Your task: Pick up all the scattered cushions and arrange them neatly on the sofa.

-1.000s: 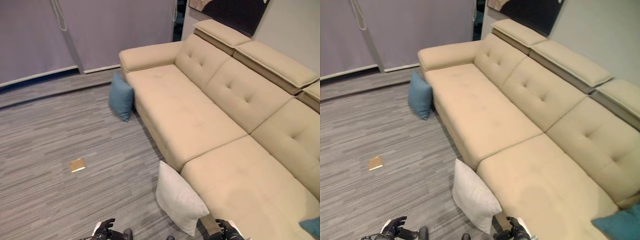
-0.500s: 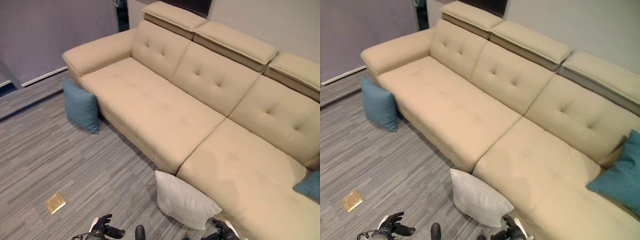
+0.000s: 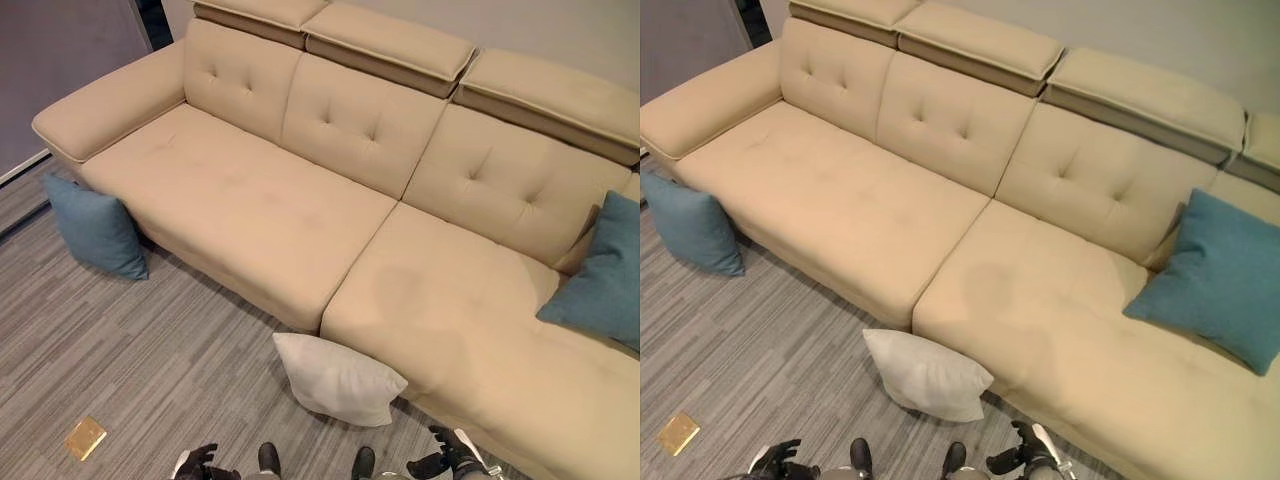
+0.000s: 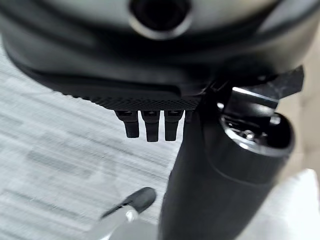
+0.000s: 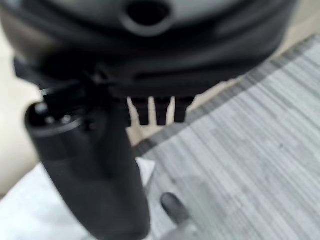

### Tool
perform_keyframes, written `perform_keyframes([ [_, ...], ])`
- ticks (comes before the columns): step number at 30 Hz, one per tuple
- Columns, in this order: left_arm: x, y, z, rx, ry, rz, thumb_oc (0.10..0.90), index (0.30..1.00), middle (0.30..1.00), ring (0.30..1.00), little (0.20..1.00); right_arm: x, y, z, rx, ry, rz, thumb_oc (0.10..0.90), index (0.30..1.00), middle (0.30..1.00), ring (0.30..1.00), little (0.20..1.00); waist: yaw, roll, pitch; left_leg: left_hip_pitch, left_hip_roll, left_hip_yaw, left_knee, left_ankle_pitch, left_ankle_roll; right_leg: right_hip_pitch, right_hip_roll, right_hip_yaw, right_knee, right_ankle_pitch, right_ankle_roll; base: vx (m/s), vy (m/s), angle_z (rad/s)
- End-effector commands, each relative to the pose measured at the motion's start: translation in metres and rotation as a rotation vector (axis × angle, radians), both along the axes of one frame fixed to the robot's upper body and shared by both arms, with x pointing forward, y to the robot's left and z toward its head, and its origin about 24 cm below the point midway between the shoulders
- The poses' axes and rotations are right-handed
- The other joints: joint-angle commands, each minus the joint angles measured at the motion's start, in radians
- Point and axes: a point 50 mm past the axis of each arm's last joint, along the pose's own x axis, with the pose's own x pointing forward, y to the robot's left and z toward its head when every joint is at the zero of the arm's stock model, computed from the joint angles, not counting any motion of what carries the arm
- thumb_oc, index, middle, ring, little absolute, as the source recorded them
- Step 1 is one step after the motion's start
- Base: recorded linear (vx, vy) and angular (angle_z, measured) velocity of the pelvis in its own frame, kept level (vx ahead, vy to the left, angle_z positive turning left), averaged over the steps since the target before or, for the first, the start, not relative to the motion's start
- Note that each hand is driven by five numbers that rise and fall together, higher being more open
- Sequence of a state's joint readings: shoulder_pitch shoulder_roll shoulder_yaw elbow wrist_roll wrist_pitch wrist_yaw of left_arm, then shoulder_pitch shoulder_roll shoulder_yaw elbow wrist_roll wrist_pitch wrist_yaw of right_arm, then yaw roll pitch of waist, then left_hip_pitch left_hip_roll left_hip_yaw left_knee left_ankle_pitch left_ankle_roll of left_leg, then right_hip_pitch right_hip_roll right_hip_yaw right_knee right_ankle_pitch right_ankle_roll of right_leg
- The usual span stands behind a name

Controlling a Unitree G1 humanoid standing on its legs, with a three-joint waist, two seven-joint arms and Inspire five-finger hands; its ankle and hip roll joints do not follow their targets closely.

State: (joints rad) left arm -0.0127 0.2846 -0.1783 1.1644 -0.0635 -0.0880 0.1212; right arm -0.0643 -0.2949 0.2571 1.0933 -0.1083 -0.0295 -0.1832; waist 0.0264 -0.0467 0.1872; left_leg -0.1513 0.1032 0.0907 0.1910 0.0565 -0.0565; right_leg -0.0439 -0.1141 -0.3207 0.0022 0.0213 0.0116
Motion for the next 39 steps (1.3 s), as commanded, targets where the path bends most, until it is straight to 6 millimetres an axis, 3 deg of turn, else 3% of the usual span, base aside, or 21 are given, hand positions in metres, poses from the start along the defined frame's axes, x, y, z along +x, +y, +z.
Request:
perform_keyframes([
  [1, 0.02, -0.015, 0.004, -0.048, -0.09, -0.031, 0.8, 0.9, 0.9, 0.9, 0.9, 0.031, -0.008, 0.019, -0.049, -0.141, 0.021, 0.8, 0.9, 0.9, 0.9, 0.9, 0.002, -0.02, 0.011, -0.006, -0.063, -0.081, -0.046, -0.108, -0.017, 0.001, 0.016, 0.038, 0.007, -0.055, 0.079, 0.06, 0.027, -0.39],
  [5, 0.031, -0.014, 0.01, -0.056, -0.15, 0.011, 0.8, 0.9, 0.9, 0.9, 0.9, 0.041, -0.008, 0.026, -0.053, -0.194, 0.021, 0.8, 0.9, 0.9, 0.9, 0.9, 0.0, -0.003, 0.022, 0.01, -0.052, -0.09, -0.095, -0.097, -0.01, -0.014, 0.022, 0.069, 0.02, -0.058, 0.083, 0.01, 0.069, -0.34],
  [6, 0.045, -0.01, 0.019, -0.057, -0.228, 0.045, 0.8, 0.9, 0.9, 0.9, 0.9, 0.051, -0.006, 0.032, -0.047, -0.244, 0.008, 0.8, 0.9, 0.9, 0.9, 0.9, 0.0, -0.001, 0.044, -0.002, -0.058, -0.088, -0.092, -0.096, -0.003, -0.052, 0.013, 0.088, 0.045, -0.053, 0.084, -0.08, 0.096, -0.32],
  [7, 0.045, -0.01, 0.019, -0.057, -0.229, 0.045, 0.8, 0.9, 0.9, 0.9, 0.9, 0.051, -0.006, 0.032, -0.047, -0.244, 0.008, 0.8, 0.9, 0.9, 0.9, 0.9, 0.001, -0.001, 0.043, -0.004, -0.058, -0.087, -0.091, -0.096, -0.003, -0.054, 0.013, 0.09, 0.047, -0.054, 0.084, -0.17, 0.154, -0.39],
  [8, 0.062, -0.007, 0.031, -0.056, -0.318, 0.074, 0.8, 0.9, 0.9, 0.9, 0.9, 0.064, -0.004, 0.041, -0.039, -0.305, -0.002, 0.8, 0.9, 0.9, 0.9, 0.9, 0.0, 0.002, 0.068, -0.029, -0.062, -0.074, -0.087, -0.096, 0.006, -0.105, 0.002, 0.106, 0.077, -0.047, 0.086, -0.11, 0.085, -0.3],
  [9, 0.062, -0.007, 0.031, -0.055, -0.318, 0.074, 0.8, 0.9, 0.9, 0.9, 0.9, 0.064, -0.004, 0.041, -0.039, -0.305, -0.002, 0.8, 0.9, 0.9, 0.9, 0.9, 0.001, 0.001, 0.067, -0.031, -0.062, -0.073, -0.086, -0.096, 0.007, -0.108, 0.002, 0.107, 0.079, -0.047, 0.086, -0.17, 0.127, -0.28],
  [19, 0.128, -0.007, 0.083, -0.066, -0.634, 0.126, 0.8, 0.9, 0.9, 0.9, 0.9, 0.127, 0.007, 0.098, -0.017, -0.611, -0.028, 0.8, 0.9, 0.9, 0.9, 0.9, -0.002, 0.007, 0.162, -0.258, -0.095, -0.017, 0.007, -0.101, 0.035, -0.383, -0.067, 0.16, 0.192, -0.003, 0.098, -0.13, 0.088, -0.17],
  [23, 0.148, -0.009, 0.099, -0.061, -0.715, 0.15, 0.8, 0.9, 0.9, 0.9, 0.9, 0.148, 0.014, 0.122, -0.003, -0.725, -0.044, 0.8, 0.9, 0.9, 0.9, 0.9, -0.013, 0.021, 0.171, -0.372, -0.094, -0.002, 0.077, -0.14, 0.034, -0.503, -0.083, 0.182, 0.241, -0.013, 0.106, -0.07, 0.062, -0.05],
  [31, 0.182, -0.014, 0.133, -0.061, -0.856, 0.189, 0.8, 0.9, 0.9, 0.9, 0.9, 0.184, 0.031, 0.189, 0.03, -1.047, -0.054, 0.8, 0.9, 0.9, 0.9, 0.9, -0.041, 0.045, 0.179, -0.745, -0.072, -0.008, 0.294, -0.159, 0.043, -0.861, -0.108, 0.224, 0.434, -0.024, 0.094, -0.12, 0.014, -0.01],
  [34, 0.187, -0.018, 0.138, -0.067, -0.878, 0.178, 0.8, 0.9, 0.9, 0.9, 0.9, 0.187, 0.035, 0.196, 0.048, -1.082, -0.053, 0.8, 0.9, 0.9, 0.9, 0.9, -0.043, 0.047, 0.17, -0.793, -0.069, -0.011, 0.308, -0.157, 0.042, -0.911, -0.11, 0.229, 0.45, -0.025, 0.091, -0.03, -0.005, 0.04],
  [39, 0.212, -0.029, 0.172, -0.09, -1.001, 0.145, 0.8, 0.9, 0.9, 0.9, 0.9, 0.203, 0.047, 0.224, 0.072, -1.173, -0.022, 0.8, 0.9, 0.9, 0.9, 0.9, -0.044, 0.048, 0.18, -0.914, -0.061, -0.015, 0.312, -0.14, 0.046, -1.032, -0.118, 0.232, 0.472, -0.013, 0.103, -0.01, -0.003, -0.01],
])
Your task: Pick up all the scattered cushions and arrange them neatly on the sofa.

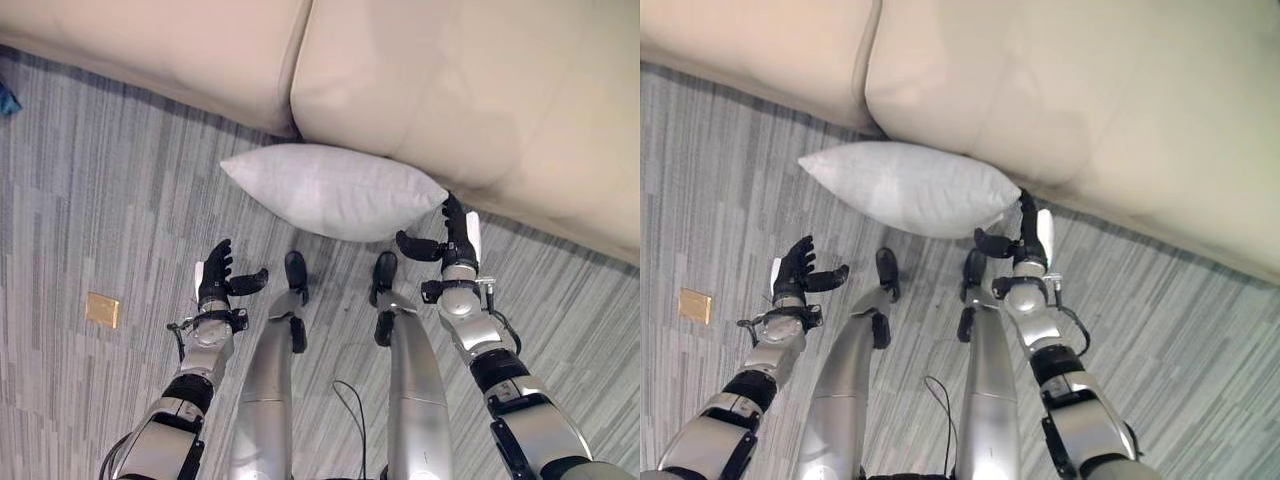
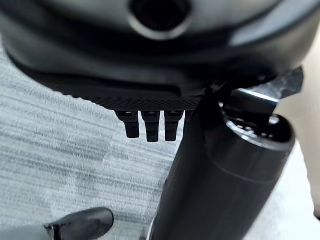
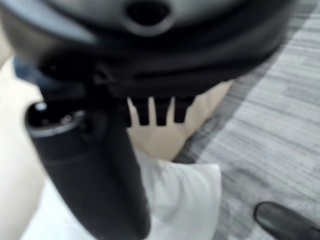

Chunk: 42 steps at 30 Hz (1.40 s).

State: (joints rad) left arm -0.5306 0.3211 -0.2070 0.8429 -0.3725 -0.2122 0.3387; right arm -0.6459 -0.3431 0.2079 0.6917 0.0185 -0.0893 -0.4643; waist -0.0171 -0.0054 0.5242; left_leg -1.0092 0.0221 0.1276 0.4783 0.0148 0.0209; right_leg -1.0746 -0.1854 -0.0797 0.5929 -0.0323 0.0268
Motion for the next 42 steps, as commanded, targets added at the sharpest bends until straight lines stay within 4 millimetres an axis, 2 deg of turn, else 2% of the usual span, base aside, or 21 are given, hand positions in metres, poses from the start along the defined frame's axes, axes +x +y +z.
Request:
perform_keyframes([
  [1, -0.006, 0.007, 0.002, 0.016, -0.05, 0.043, 0.8, 0.9, 0.9, 0.9, 0.9, -0.011, 0.002, -0.004, 0.017, -0.065, 0.018, 0.8, 0.9, 0.9, 0.9, 0.9, 0.0, 0.007, -0.155, -0.072, 0.019, -0.055, 0.026, -0.095, -0.032, -0.017, -0.049, -0.011, -0.114, 0.044, 0.09, 0.0, 0.0, 0.0],
  [4, 0.003, 0.003, 0.016, 0.007, -0.101, 0.027, 0.8, 0.9, 0.9, 0.9, 0.9, -0.006, 0.006, 0.01, 0.024, -0.109, 0.042, 0.8, 0.9, 0.9, 0.9, 0.9, -0.002, 0.005, -0.153, -0.109, 0.02, -0.06, 0.031, -0.088, -0.035, -0.049, -0.052, -0.014, -0.11, 0.048, 0.093, 0.0, -0.002, 0.01],
  [9, 0.024, -0.003, 0.054, 0.02, -0.211, 0.004, 0.8, 0.9, 0.9, 0.9, 0.9, 0.01, 0.022, 0.053, 0.009, -0.221, 0.121, 0.8, 0.9, 0.9, 0.9, 0.9, -0.003, -0.009, -0.145, -0.183, 0.029, -0.072, 0.042, -0.078, -0.039, -0.116, -0.054, -0.022, -0.096, 0.056, 0.103, 0.01, -0.012, 0.04],
  [11, 0.034, -0.001, 0.073, 0.039, -0.256, 0.007, 0.8, 0.9, 0.9, 0.9, 0.9, 0.013, 0.037, 0.075, -0.024, -0.288, 0.19, 0.8, 0.9, 0.9, 0.9, 0.9, -0.007, -0.019, -0.146, -0.216, 0.032, -0.082, 0.049, -0.074, -0.04, -0.146, -0.057, -0.03, -0.088, 0.055, 0.106, 0.02, -0.022, 0.07],
  [14, 0.04, -0.001, 0.088, 0.067, -0.286, -0.006, 0.8, 0.9, 0.9, 0.9, 0.9, 0.012, 0.051, 0.093, -0.051, -0.349, 0.249, 0.8, 0.9, 0.9, 0.9, 0.9, -0.013, -0.026, -0.149, -0.24, 0.034, -0.087, 0.059, -0.074, -0.043, -0.168, -0.056, -0.03, -0.079, 0.054, 0.107, 0.01, -0.009, 0.02],
  [16, 0.048, -0.007, 0.108, 0.124, -0.326, -0.052, 0.8, 0.9, 0.9, 0.9, 0.9, 0.009, 0.067, 0.107, -0.071, -0.404, 0.323, 0.8, 0.9, 0.9, 0.9, 0.9, -0.022, -0.032, -0.159, -0.265, 0.032, -0.095, 0.066, -0.074, -0.044, -0.186, -0.056, -0.032, -0.076, 0.055, 0.109, 0.0, 0.0, 0.0],
  [20, 0.055, -0.028, 0.127, 0.141, -0.378, -0.117, 0.8, 0.9, 0.9, 0.9, 0.9, 0.007, 0.084, 0.115, -0.047, -0.433, 0.382, 0.8, 0.9, 0.9, 0.9, 0.9, -0.025, -0.036, -0.17, -0.281, 0.034, -0.1, 0.062, -0.074, -0.044, -0.202, -0.058, -0.035, -0.083, 0.055, 0.112, 0.03, -0.005, 0.0],
  [21, 0.057, -0.043, 0.138, 0.109, -0.424, -0.149, 0.8, 0.9, 0.9, 0.9, 0.9, 0.005, 0.096, 0.12, -0.017, -0.452, 0.421, 0.574, 0.561, 0.561, 0.561, 0.561, -0.025, -0.037, -0.176, -0.285, 0.031, -0.102, 0.054, -0.074, -0.042, -0.206, -0.059, -0.036, -0.086, 0.055, 0.116, 0.02, 0.002, 0.03],
  [22, 0.057, -0.043, 0.138, 0.109, -0.424, -0.148, 0.77, 0.855, 0.855, 0.855, 0.855, 0.005, 0.096, 0.12, -0.017, -0.452, 0.421, 0.485, 0.427, 0.427, 0.427, 0.427, -0.025, -0.037, -0.176, -0.285, 0.03, -0.102, 0.054, -0.074, -0.042, -0.207, -0.059, -0.036, -0.086, 0.055, 0.116, 0.03, 0.006, 0.03],
  [23, 0.057, -0.053, 0.143, 0.082, -0.45, -0.168, 0.557, 0.535, 0.535, 0.535, 0.535, 0.004, 0.101, 0.123, -0.001, -0.464, 0.438, 0.4, 0.3, 0.3, 0.3, 0.3, -0.025, -0.037, -0.18, -0.287, 0.027, -0.105, 0.049, -0.074, -0.041, -0.211, -0.059, -0.038, -0.09, 0.054, 0.117, 0.01, 0.008, 0.04],
  [24, 0.056, -0.06, 0.147, 0.055, -0.473, -0.182, 0.436, 0.354, 0.354, 0.354, 0.354, 0.003, 0.104, 0.124, 0.018, -0.472, 0.448, 0.4, 0.3, 0.3, 0.3, 0.3, -0.025, -0.036, -0.183, -0.29, 0.024, -0.106, 0.047, -0.073, -0.04, -0.211, -0.061, -0.038, -0.089, 0.053, 0.117, 0.03, 0.004, 0.03],
  [25, 0.056, -0.068, 0.152, 0.032, -0.495, -0.198, 0.4, 0.3, 0.3, 0.3, 0.3, 0.001, 0.107, 0.126, 0.031, -0.485, 0.459, 0.4, 0.3, 0.3, 0.3, 0.3, -0.026, -0.037, -0.186, -0.291, 0.021, -0.107, 0.043, -0.073, -0.039, -0.213, -0.061, -0.037, -0.091, 0.051, 0.118, 0.04, 0.008, 0.03],
  [26, 0.053, -0.08, 0.158, -0.022, -0.536, -0.231, 0.4, 0.3, 0.3, 0.3, 0.3, -0.002, 0.112, 0.13, 0.04, -0.506, 0.474, 0.4, 0.3, 0.3, 0.3, 0.3, -0.026, -0.037, -0.194, -0.286, 0.017, -0.109, 0.032, -0.073, -0.038, -0.211, -0.062, -0.035, -0.095, 0.05, 0.121, 0.04, 0.008, 0.02],
  [33, 0.042, -0.095, 0.156, -0.086, -0.579, -0.286, 0.4, 0.3, 0.3, 0.3, 0.3, -0.008, 0.107, 0.121, 0.067, -0.512, 0.473, 0.4, 0.3, 0.3, 0.3, 0.3, -0.024, -0.035, -0.238, -0.226, 0.0, -0.105, -0.023, -0.071, -0.035, -0.17, -0.061, -0.033, -0.126, 0.049, 0.122, 0.01, 0.011, 0.03],
  [36, 0.029, -0.096, 0.14, -0.174, -0.573, -0.312, 0.4, 0.3, 0.3, 0.3, 0.3, -0.016, 0.099, 0.1, 0.16, -0.475, 0.481, 0.4, 0.3, 0.3, 0.3, 0.3, -0.019, -0.036, -0.274, -0.114, -0.015, -0.097, -0.065, -0.078, -0.035, -0.067, -0.059, -0.041, -0.153, 0.047, 0.125, 0.07, 0.012, -0.02],
  [37, 0.018, -0.092, 0.123, -0.208, -0.553, -0.331, 0.4, 0.3, 0.3, 0.3, 0.3, -0.027, 0.094, 0.085, 0.244, -0.455, 0.503, 0.4, 0.3, 0.3, 0.3, 0.3, -0.016, -0.037, -0.294, -0.018, -0.017, -0.1, -0.092, -0.089, -0.037, 0.02, -0.065, -0.052, -0.171, 0.044, 0.125, 0.08, 0.012, -0.01],
  [38, 0.013, -0.092, 0.117, -0.215, -0.543, -0.342, 0.4, 0.3, 0.3, 0.3, 0.3, -0.031, 0.093, 0.077, 0.26, -0.438, 0.512, 0.4, 0.3, 0.3, 0.3, 0.3, -0.015, -0.038, -0.296, 0.018, -0.018, -0.099, -0.098, -0.093, -0.037, 0.055, -0.067, -0.056, -0.178, 0.044, 0.125, 0.0, 0.0, 0.0],
  [39, 0.007, -0.092, 0.109, -0.221, -0.53, -0.358, 0.4, 0.3, 0.3, 0.3, 0.3, -0.037, 0.092, 0.07, 0.29, -0.425, 0.522, 0.4, 0.3, 0.3, 0.3, 0.3, -0.017, -0.043, -0.3, 0.054, -0.024, -0.094, -0.118, -0.064, -0.033, 0.094, -0.072, -0.068, -0.207, 0.074, 0.117, 0.03, 0.019, 0.03],
  [40, 0.001, -0.091, 0.1, -0.238, -0.508, -0.365, 0.4, 0.3, 0.3, 0.3, 0.3, -0.042, 0.09, 0.063, 0.306, -0.408, 0.531, 0.4, 0.3, 0.3, 0.3, 0.3, -0.013, -0.042, -0.308, 0.114, -0.023, -0.102, -0.128, -0.098, -0.04, 0.148, -0.065, -0.071, -0.21, 0.046, 0.126, -0.04, 0.02, 0.01],
  [41, -0.004, -0.089, 0.092, -0.253, -0.493, -0.37, 0.4, 0.3, 0.3, 0.3, 0.3, -0.047, 0.088, 0.057, 0.312, -0.398, 0.533, 0.4, 0.3, 0.3, 0.3, 0.3, -0.014, -0.047, -0.311, 0.157, -0.029, -0.097, -0.153, -0.068, -0.036, 0.19, -0.07, -0.081, -0.238, 0.076, 0.119, 0.06, 0.018, -0.02],
  [42, -0.009, -0.088, 0.085, -0.256, -0.474, -0.377, 0.4, 0.3, 0.3, 0.3, 0.3, -0.051, 0.085, 0.051, 0.313, -0.382, 0.537, 0.4, 0.3, 0.3, 0.3, 0.3, -0.015, -0.047, -0.315, 0.203, -0.033, -0.096, -0.164, -0.072, -0.035, 0.236, -0.07, -0.086, -0.253, 0.079, 0.12, 0.03, 0.014, -0.04],
])
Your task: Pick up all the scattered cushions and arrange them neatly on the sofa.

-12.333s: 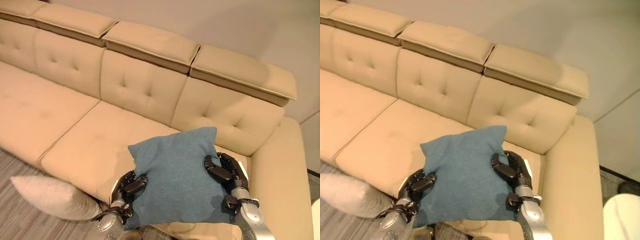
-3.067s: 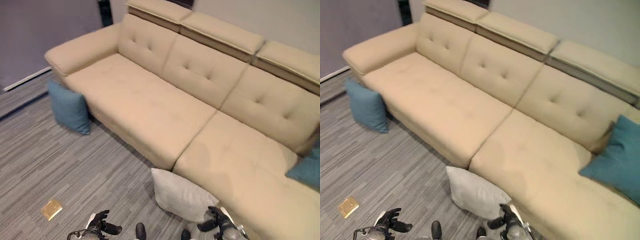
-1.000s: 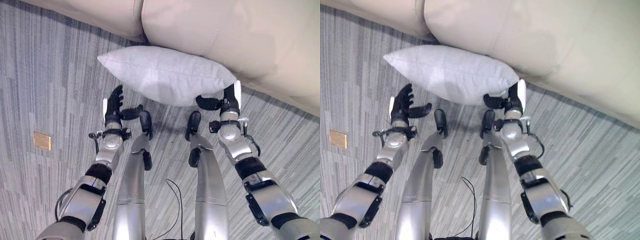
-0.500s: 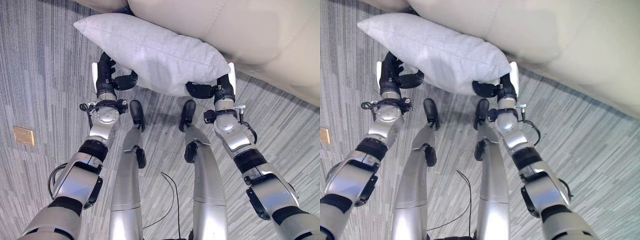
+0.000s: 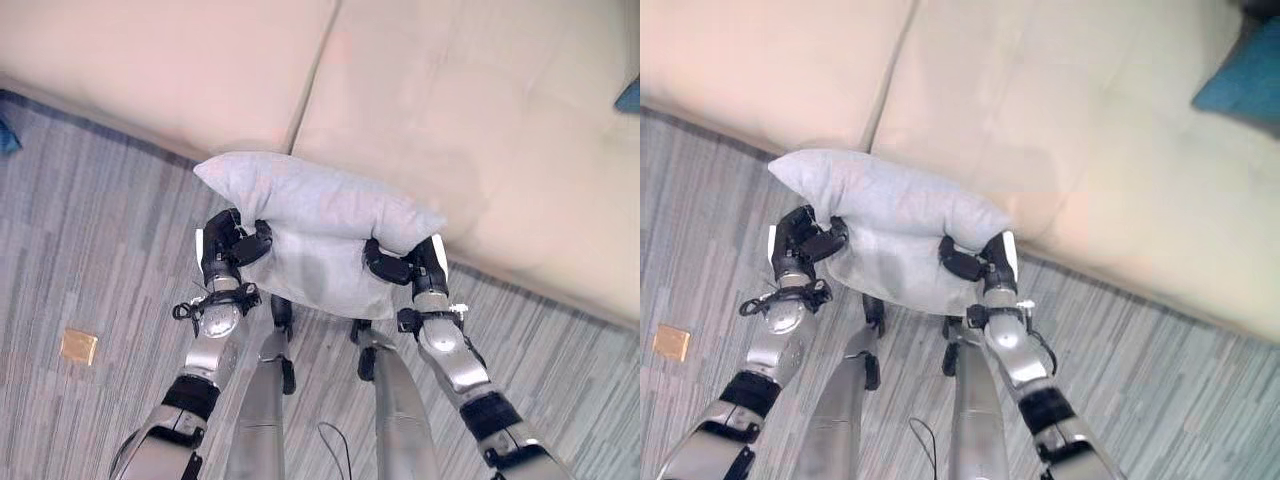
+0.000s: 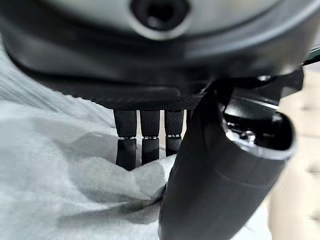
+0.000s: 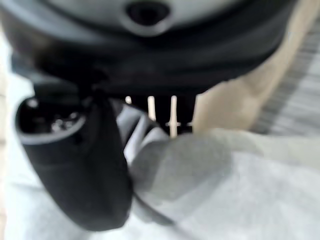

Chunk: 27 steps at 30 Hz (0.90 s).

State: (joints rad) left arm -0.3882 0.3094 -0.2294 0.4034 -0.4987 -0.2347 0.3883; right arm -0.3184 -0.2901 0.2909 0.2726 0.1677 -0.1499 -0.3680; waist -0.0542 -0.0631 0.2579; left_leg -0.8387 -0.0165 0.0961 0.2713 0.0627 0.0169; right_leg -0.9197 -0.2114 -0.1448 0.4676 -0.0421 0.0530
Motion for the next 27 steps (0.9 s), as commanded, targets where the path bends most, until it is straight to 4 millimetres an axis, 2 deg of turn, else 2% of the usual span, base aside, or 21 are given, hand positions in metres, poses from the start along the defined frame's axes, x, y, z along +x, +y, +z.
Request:
perform_keyframes([
  [1, -0.003, -0.054, 0.032, -0.026, -0.22, -0.291, 0.4, 0.3, 0.3, 0.3, 0.3, -0.003, 0.033, 0.07, 0.118, -0.353, 0.224, 0.4, 0.3, 0.3, 0.3, 0.3, 0.022, 0.01, -0.057, 0.125, 0.001, -0.069, 0.016, -0.125, -0.033, 0.174, -0.041, -0.03, -0.155, 0.085, 0.095, 0.08, 0.007, -0.06],
  [2, -0.003, -0.054, 0.031, -0.026, -0.22, -0.291, 0.4, 0.3, 0.3, 0.3, 0.3, -0.003, 0.033, 0.07, 0.118, -0.352, 0.224, 0.4, 0.3, 0.3, 0.3, 0.3, 0.022, 0.01, -0.054, 0.129, 0.001, -0.069, 0.014, -0.124, -0.033, 0.179, -0.04, -0.031, -0.156, 0.086, 0.095, 0.09, -0.013, -0.06],
  [5, -0.017, -0.049, 0.018, -0.011, -0.193, -0.309, 0.4, 0.3, 0.3, 0.3, 0.3, -0.015, 0.024, 0.061, 0.141, -0.335, 0.22, 0.4, 0.3, 0.3, 0.3, 0.3, 0.023, 0.011, -0.064, 0.284, 0.0, -0.073, -0.049, -0.124, -0.041, 0.335, -0.028, -0.045, -0.215, 0.08, 0.096, 0.12, -0.026, -0.04],
  [6, -0.022, -0.047, 0.014, -0.002, -0.185, -0.313, 0.4, 0.3, 0.3, 0.3, 0.3, -0.019, 0.02, 0.057, 0.136, -0.324, 0.216, 0.4, 0.3, 0.3, 0.3, 0.3, 0.023, 0.013, -0.066, 0.34, 0.003, -0.069, -0.074, -0.121, -0.045, 0.391, -0.021, -0.051, -0.234, 0.077, 0.097, 0.22, -0.074, -0.09],
  [7, -0.03, -0.044, 0.007, 0.01, -0.168, -0.324, 0.4, 0.3, 0.3, 0.3, 0.3, -0.026, 0.014, 0.049, 0.116, -0.299, 0.211, 0.4, 0.3, 0.3, 0.3, 0.3, 0.025, 0.016, -0.075, 0.437, 0.01, -0.066, -0.118, -0.117, -0.051, 0.489, -0.009, -0.064, -0.271, 0.071, 0.098, 0.17, -0.055, -0.11],
  [8, -0.03, -0.044, 0.007, 0.011, -0.168, -0.324, 0.4, 0.3, 0.3, 0.3, 0.3, -0.026, 0.014, 0.049, 0.116, -0.299, 0.211, 0.4, 0.3, 0.3, 0.3, 0.3, 0.024, 0.016, -0.076, 0.437, 0.009, -0.066, -0.122, -0.113, -0.05, 0.49, -0.009, -0.065, -0.275, 0.075, 0.098, 0.18, -0.067, -0.11],
  [15, -0.059, -0.029, -0.02, 0.003, -0.072, -0.333, 0.4, 0.3, 0.3, 0.3, 0.3, -0.048, -0.012, 0.033, -0.011, -0.244, 0.157, 0.4, 0.3, 0.3, 0.3, 0.3, 0.017, 0.031, -0.142, 0.679, 0.047, -0.061, -0.232, -0.092, -0.077, 0.745, 0.063, -0.096, -0.381, 0.03, 0.09, 0.15, -0.128, -0.01],
  [17, -0.067, -0.026, -0.03, -0.009, -0.03, -0.338, 0.4, 0.3, 0.3, 0.3, 0.3, -0.056, -0.022, 0.028, -0.03, -0.222, 0.122, 0.4, 0.3, 0.3, 0.3, 0.3, 0.015, 0.028, -0.157, 0.722, 0.061, -0.061, -0.206, -0.102, -0.094, 0.826, 0.093, -0.097, -0.416, 0.002, 0.073, 0.14, -0.192, 0.3],
  [19, -0.07, -0.028, -0.033, -0.014, -0.014, -0.346, 0.4, 0.3, 0.3, 0.3, 0.3, -0.058, -0.025, 0.025, -0.034, -0.209, 0.114, 0.4, 0.3, 0.3, 0.3, 0.3, 0.015, 0.025, -0.154, 0.726, 0.065, -0.061, -0.181, -0.109, -0.102, 0.858, 0.099, -0.101, -0.432, -0.006, 0.065, 0.06, -0.131, 0.27],
  [23, -0.074, -0.03, -0.047, -0.057, 0.05, -0.33, 0.4, 0.3, 0.3, 0.3, 0.3, -0.061, -0.032, 0.017, -0.036, -0.168, 0.093, 0.4, 0.3, 0.3, 0.3, 0.3, 0.029, 0.012, -0.137, 0.66, 0.069, -0.082, -0.008, -0.029, -0.146, 0.914, 0.11, -0.12, -0.45, -0.019, 0.037, 0.0, -0.098, 0.2],
  [24, -0.077, -0.03, -0.052, -0.074, 0.075, -0.321, 0.4, 0.3, 0.3, 0.3, 0.3, -0.061, -0.033, 0.015, -0.032, -0.158, 0.083, 0.4, 0.3, 0.3, 0.3, 0.3, 0.031, 0.002, -0.133, 0.621, 0.078, -0.058, 0.031, -0.027, -0.131, 0.926, 0.11, -0.133, -0.455, -0.025, 0.027, -0.02, -0.063, 0.28],
  [25, -0.077, -0.03, -0.052, -0.074, 0.075, -0.321, 0.4, 0.3, 0.3, 0.3, 0.3, -0.061, -0.033, 0.015, -0.032, -0.158, 0.083, 0.4, 0.3, 0.3, 0.3, 0.3, 0.03, 0.002, -0.134, 0.617, 0.078, -0.058, 0.035, -0.028, -0.131, 0.925, 0.111, -0.134, -0.455, -0.025, 0.027, 0.01, -0.051, 0.32],
  [27, -0.079, -0.028, -0.057, -0.075, 0.097, -0.312, 0.4, 0.3, 0.3, 0.3, 0.3, -0.061, -0.035, 0.015, -0.018, -0.16, 0.066, 0.4, 0.3, 0.3, 0.3, 0.3, 0.035, -0.009, -0.139, 0.584, 0.094, -0.007, 0.011, -0.048, -0.103, 0.936, 0.107, -0.157, -0.466, -0.03, 0.028, 0.08, -0.021, 0.27],
])
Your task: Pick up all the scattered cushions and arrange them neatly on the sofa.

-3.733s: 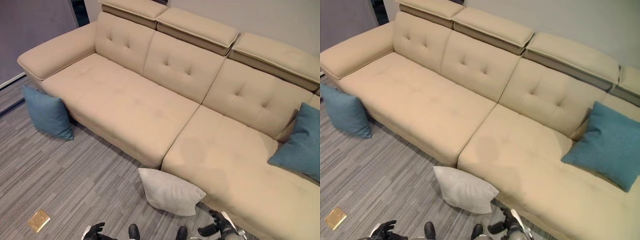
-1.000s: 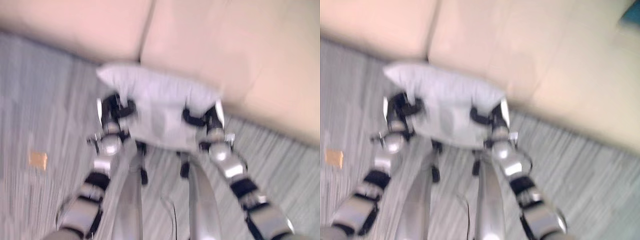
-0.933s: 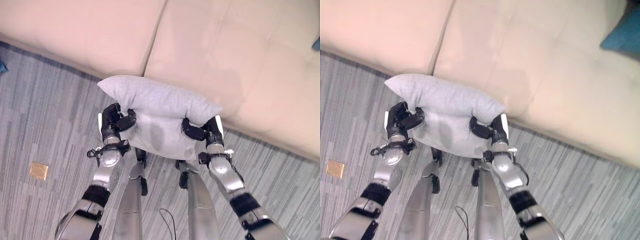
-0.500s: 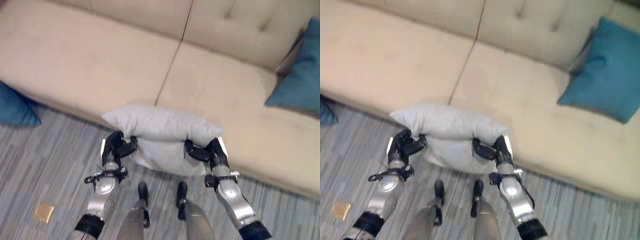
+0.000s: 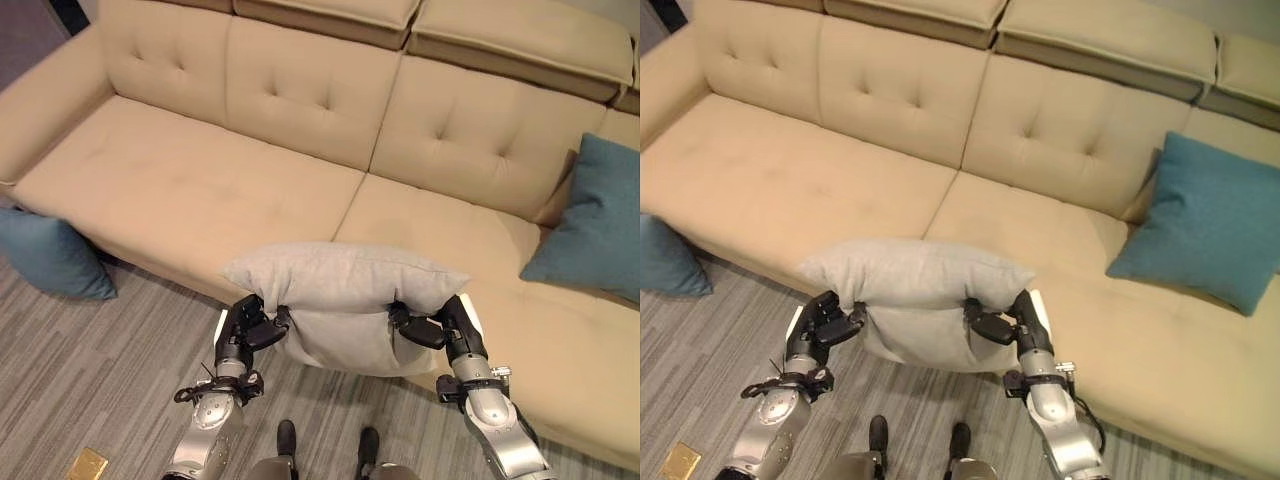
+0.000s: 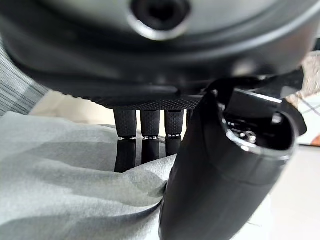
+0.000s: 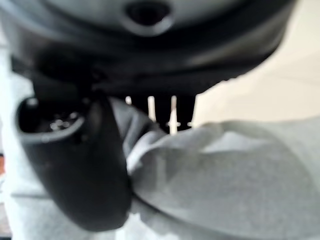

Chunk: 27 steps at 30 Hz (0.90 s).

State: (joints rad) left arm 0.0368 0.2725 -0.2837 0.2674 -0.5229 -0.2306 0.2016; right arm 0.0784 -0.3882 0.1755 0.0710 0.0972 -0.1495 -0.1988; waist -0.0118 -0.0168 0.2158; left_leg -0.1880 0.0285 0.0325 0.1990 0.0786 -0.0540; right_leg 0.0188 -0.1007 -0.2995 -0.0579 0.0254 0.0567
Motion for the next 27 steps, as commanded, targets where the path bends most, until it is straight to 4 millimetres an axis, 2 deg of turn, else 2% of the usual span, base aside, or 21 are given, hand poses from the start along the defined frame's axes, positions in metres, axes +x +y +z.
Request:
perform_keyframes([
  [1, 0.011, -0.017, 0.028, -0.005, -0.168, -0.14, 0.4, 0.3, 0.3, 0.3, 0.3, 0.013, 0.014, 0.062, 0.124, -0.341, 0.047, 0.4, 0.3, 0.3, 0.3, 0.3, -0.007, -0.061, -0.108, -0.086, 0.064, 0.112, 0.034, -0.057, -0.02, 0.008, 0.002, -0.019, 0.049, -0.101, 0.026, 0.11, -0.005, 0.34],
  [3, 0.011, -0.017, 0.028, -0.005, -0.167, -0.14, 0.4, 0.3, 0.3, 0.3, 0.3, 0.013, 0.014, 0.062, 0.124, -0.34, 0.047, 0.4, 0.3, 0.3, 0.3, 0.3, -0.005, -0.062, -0.105, -0.08, 0.064, 0.114, 0.034, -0.06, -0.02, 0.012, 0.001, -0.016, 0.049, -0.103, 0.026, 0.1, 0.028, 0.45],
  [4, 0.011, -0.015, 0.027, 0.012, -0.157, -0.131, 0.4, 0.3, 0.3, 0.3, 0.3, 0.015, 0.015, 0.062, 0.141, -0.343, 0.04, 0.4, 0.3, 0.3, 0.3, 0.3, 0.005, -0.062, -0.113, -0.093, 0.06, 0.14, -0.007, -0.044, -0.018, 0.026, 0.011, -0.019, 0.043, -0.11, 0.03, 0.17, 0.091, 0.24],
  [6, 0.008, -0.012, 0.025, 0.019, -0.15, -0.118, 0.4, 0.3, 0.3, 0.3, 0.3, 0.016, 0.018, 0.061, 0.153, -0.336, 0.049, 0.4, 0.3, 0.3, 0.3, 0.3, 0.014, -0.064, -0.121, -0.069, 0.049, 0.122, -0.042, -0.054, -0.009, 0.038, 0.019, -0.007, 0.048, -0.118, 0.038, 0.22, 0.13, -0.03],
  [10, 0.005, -0.004, 0.025, 0.042, -0.145, -0.108, 0.4, 0.3, 0.3, 0.3, 0.3, 0.018, 0.025, 0.059, 0.169, -0.319, 0.075, 0.4, 0.3, 0.3, 0.3, 0.3, 0.032, -0.083, -0.139, -0.019, 0.03, 0.121, -0.063, -0.082, 0.016, 0.062, -0.007, 0.01, 0.09, -0.131, 0.061, 0.24, 0.156, -0.35],
  [12, 0.005, -0.001, 0.027, 0.06, -0.147, -0.108, 0.4, 0.3, 0.3, 0.3, 0.3, 0.019, 0.029, 0.059, 0.181, -0.323, 0.087, 0.4, 0.3, 0.3, 0.3, 0.3, 0.038, -0.089, -0.136, 0.02, 0.015, 0.129, -0.077, -0.109, 0.035, 0.052, -0.031, 0.026, 0.172, -0.131, 0.08, 0.19, 0.201, -0.03],
  [14, 0.006, 0.002, 0.028, 0.076, -0.151, -0.103, 0.4, 0.3, 0.3, 0.3, 0.3, 0.02, 0.033, 0.06, 0.191, -0.328, 0.098, 0.4, 0.3, 0.3, 0.3, 0.3, 0.034, -0.09, -0.129, 0.048, -0.001, 0.134, -0.091, -0.123, 0.06, 0.002, -0.061, 0.051, 0.293, -0.075, 0.109, 0.13, 0.219, -0.13],
  [16, 0.006, 0.005, 0.029, 0.088, -0.156, -0.1, 0.4, 0.3, 0.3, 0.3, 0.3, 0.02, 0.037, 0.061, 0.201, -0.329, 0.115, 0.4, 0.3, 0.3, 0.3, 0.3, 0.027, -0.08, -0.115, 0.076, -0.008, 0.139, -0.099, -0.14, 0.085, -0.056, -0.083, 0.082, 0.408, -0.026, 0.128, 0.11, 0.212, -0.11],
  [18, 0.005, 0.008, 0.029, 0.093, -0.157, -0.088, 0.4, 0.3, 0.3, 0.3, 0.3, 0.019, 0.04, 0.059, 0.217, -0.325, 0.117, 0.4, 0.3, 0.3, 0.3, 0.3, 0.017, -0.063, -0.101, 0.105, -0.008, 0.139, -0.107, -0.154, 0.099, -0.117, -0.089, 0.096, 0.484, 0.0, 0.128, 0.15, 0.199, -0.1],
  [20, 0.002, 0.009, 0.027, 0.092, -0.148, -0.092, 0.4, 0.3, 0.3, 0.3, 0.3, 0.017, 0.039, 0.056, 0.2, -0.309, 0.124, 0.4, 0.3, 0.3, 0.3, 0.3, 0.005, -0.05, -0.101, 0.154, -0.023, 0.133, -0.137, -0.166, 0.105, -0.171, -0.06, 0.104, 0.443, -0.032, 0.109, 0.21, 0.136, -0.24],
  [22, 0.001, 0.009, 0.025, 0.087, -0.141, -0.091, 0.4, 0.3, 0.3, 0.3, 0.3, 0.017, 0.038, 0.054, 0.195, -0.302, 0.122, 0.4, 0.3, 0.3, 0.3, 0.3, 0.001, -0.048, -0.098, 0.174, -0.03, 0.129, -0.148, -0.173, 0.105, -0.168, -0.05, 0.096, 0.397, -0.042, 0.104, 0.13, 0.031, -0.18],
  [24, -0.001, 0.006, 0.023, 0.08, -0.134, -0.098, 0.4, 0.3, 0.3, 0.3, 0.3, 0.017, 0.035, 0.053, 0.193, -0.298, 0.116, 0.4, 0.3, 0.3, 0.3, 0.3, -0.016, -0.057, -0.092, 0.213, -0.055, 0.107, -0.165, -0.188, 0.104, -0.219, -0.011, 0.108, 0.259, -0.015, 0.104, 0.21, 0.022, 0.14],
  [27, 0.001, 0.006, 0.024, 0.076, -0.14, -0.092, 0.4, 0.3, 0.3, 0.3, 0.3, 0.017, 0.034, 0.053, 0.187, -0.298, 0.109, 0.4, 0.3, 0.3, 0.3, 0.3, -0.025, -0.061, -0.085, 0.229, -0.064, 0.091, -0.168, -0.197, 0.098, -0.223, -0.007, 0.1, 0.192, 0.014, 0.115, 0.12, -0.022, 0.06],
])
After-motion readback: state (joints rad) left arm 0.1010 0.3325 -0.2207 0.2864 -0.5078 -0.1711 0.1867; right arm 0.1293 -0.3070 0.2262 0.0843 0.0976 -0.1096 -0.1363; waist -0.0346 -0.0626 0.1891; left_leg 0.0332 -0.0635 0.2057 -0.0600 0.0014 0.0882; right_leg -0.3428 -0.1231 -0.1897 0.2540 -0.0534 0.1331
